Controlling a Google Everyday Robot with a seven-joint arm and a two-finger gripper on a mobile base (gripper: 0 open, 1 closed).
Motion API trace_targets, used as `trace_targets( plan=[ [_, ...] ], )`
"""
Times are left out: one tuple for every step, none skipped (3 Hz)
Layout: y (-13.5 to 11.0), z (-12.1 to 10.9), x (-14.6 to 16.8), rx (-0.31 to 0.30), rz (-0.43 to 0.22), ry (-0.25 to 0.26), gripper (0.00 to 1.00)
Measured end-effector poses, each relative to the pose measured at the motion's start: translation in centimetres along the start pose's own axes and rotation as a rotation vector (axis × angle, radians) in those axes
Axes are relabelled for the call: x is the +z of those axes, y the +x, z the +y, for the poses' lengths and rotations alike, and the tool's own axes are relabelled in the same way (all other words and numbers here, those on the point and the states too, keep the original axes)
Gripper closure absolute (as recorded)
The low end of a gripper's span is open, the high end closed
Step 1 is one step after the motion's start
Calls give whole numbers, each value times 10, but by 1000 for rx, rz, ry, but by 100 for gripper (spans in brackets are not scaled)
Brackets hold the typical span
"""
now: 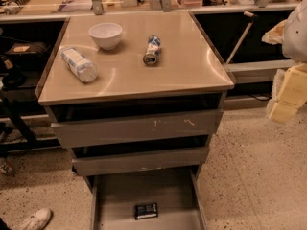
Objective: Pick rxbar blueberry from bottom drawer and place on counter
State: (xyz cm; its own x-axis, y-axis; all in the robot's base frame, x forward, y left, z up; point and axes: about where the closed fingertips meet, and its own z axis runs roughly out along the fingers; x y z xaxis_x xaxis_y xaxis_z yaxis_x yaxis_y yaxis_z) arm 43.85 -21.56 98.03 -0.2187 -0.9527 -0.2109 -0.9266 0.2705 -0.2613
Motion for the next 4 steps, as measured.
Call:
trace_targets(
  plan=[
    [0, 0, 0, 0, 0, 0, 0],
    [2, 20, 18, 29, -7, -32, 0],
    [-6, 65, 64, 50, -48, -119, 0],
    [-5, 106, 110, 64, -51, -222, 0]
  ],
)
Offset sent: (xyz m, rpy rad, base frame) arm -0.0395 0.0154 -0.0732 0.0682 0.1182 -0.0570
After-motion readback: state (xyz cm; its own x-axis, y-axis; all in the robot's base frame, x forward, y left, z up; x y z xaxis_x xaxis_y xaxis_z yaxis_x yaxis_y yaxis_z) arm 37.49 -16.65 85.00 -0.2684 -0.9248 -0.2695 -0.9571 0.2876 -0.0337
